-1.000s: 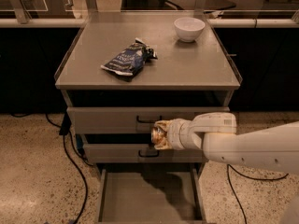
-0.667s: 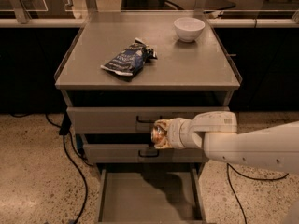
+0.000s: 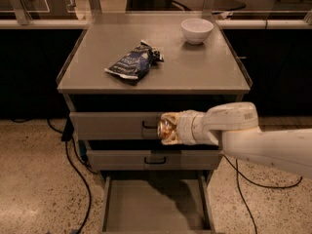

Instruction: Pick orange can from bottom drawer and place on counter

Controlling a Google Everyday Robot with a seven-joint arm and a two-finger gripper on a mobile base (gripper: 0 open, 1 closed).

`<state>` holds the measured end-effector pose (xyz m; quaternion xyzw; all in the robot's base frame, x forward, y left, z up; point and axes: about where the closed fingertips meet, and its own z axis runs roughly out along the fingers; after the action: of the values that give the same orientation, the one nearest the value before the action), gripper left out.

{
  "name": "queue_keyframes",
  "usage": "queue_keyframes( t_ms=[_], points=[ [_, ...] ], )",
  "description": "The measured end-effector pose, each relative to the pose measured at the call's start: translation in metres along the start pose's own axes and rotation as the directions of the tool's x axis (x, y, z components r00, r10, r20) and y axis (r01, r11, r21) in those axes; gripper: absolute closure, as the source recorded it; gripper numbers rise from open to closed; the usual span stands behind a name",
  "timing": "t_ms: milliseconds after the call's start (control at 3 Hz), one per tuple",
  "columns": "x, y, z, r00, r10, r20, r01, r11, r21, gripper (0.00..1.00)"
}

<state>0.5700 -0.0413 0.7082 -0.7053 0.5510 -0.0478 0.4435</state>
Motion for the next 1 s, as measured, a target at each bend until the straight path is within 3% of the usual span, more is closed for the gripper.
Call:
queue_keyframes(
  t_ms=[667,1000],
  points=[
    [-0.019,-0.074,-0.012,0.995,-0.045,0.084,0.041,0.9978,0.053,1.0],
    [-0.021,-0.083,-0.011,0.995,-0.05,0.091,0.045,0.9974,0.057,1.0]
  ],
)
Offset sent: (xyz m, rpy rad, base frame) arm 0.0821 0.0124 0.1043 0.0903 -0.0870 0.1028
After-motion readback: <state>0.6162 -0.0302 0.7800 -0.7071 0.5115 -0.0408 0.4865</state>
